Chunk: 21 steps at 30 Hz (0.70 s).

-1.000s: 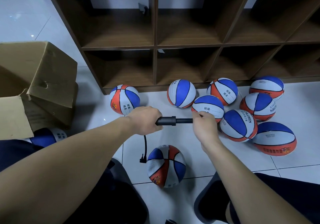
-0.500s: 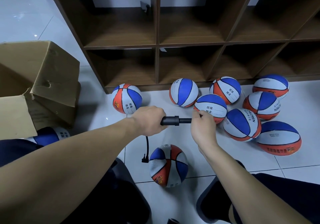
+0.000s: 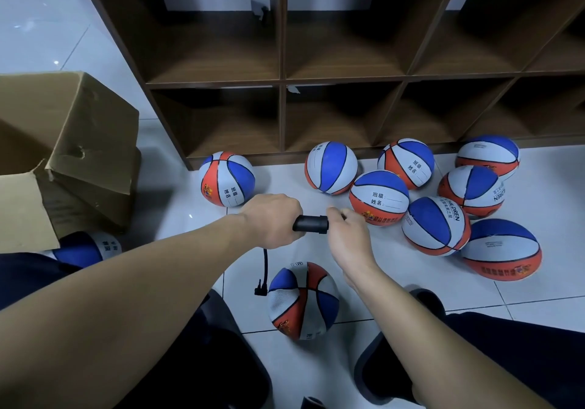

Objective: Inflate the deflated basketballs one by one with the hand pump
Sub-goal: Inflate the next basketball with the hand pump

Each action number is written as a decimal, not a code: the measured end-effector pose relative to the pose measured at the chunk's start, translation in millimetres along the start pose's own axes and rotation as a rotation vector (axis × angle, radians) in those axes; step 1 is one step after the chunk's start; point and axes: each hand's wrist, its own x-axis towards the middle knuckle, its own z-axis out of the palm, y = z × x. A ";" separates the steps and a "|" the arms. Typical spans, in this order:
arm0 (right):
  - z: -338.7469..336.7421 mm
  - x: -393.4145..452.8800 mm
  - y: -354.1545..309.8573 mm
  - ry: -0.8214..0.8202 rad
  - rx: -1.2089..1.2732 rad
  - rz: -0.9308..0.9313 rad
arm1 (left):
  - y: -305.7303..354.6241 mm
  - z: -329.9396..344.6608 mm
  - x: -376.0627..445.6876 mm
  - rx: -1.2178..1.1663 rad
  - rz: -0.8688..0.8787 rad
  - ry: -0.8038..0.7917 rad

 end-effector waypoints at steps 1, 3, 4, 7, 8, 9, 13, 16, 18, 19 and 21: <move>-0.3 1.1 0.9 -0.001 0.009 0.004 | -0.2 0.0 -0.2 -0.004 0.002 0.003; -2.3 3.1 0.9 -0.004 0.019 0.001 | -1.2 -0.4 -0.2 -0.015 0.006 0.008; -3.7 4.1 0.3 -0.008 0.017 -0.004 | -1.9 -0.5 -0.3 -0.017 0.006 0.010; -12.2 8.7 1.1 0.000 0.007 -0.014 | -7.6 -0.3 -1.5 -0.028 -0.012 0.003; -16.8 11.6 2.1 0.011 0.017 -0.011 | -11.8 0.0 -2.2 -0.038 -0.023 -0.004; -22.8 15.1 3.0 0.025 0.029 -0.005 | -16.7 -0.1 -3.4 -0.048 -0.034 -0.015; -46.4 31.7 7.5 0.131 0.086 0.045 | -35.5 -0.4 -9.0 -0.106 -0.088 -0.072; -49.6 34.4 8.9 0.195 0.165 0.079 | -36.9 -1.0 -9.4 -0.126 -0.101 -0.072; -46.3 33.8 8.6 0.220 0.147 0.054 | -34.9 -1.8 -8.2 -0.123 -0.102 -0.078; -44.0 32.5 7.2 0.224 0.125 0.030 | -34.1 -2.3 -7.7 -0.121 -0.108 -0.083; -37.0 26.4 3.3 0.219 0.075 -0.015 | -32.6 -2.5 -7.5 -0.128 -0.122 -0.083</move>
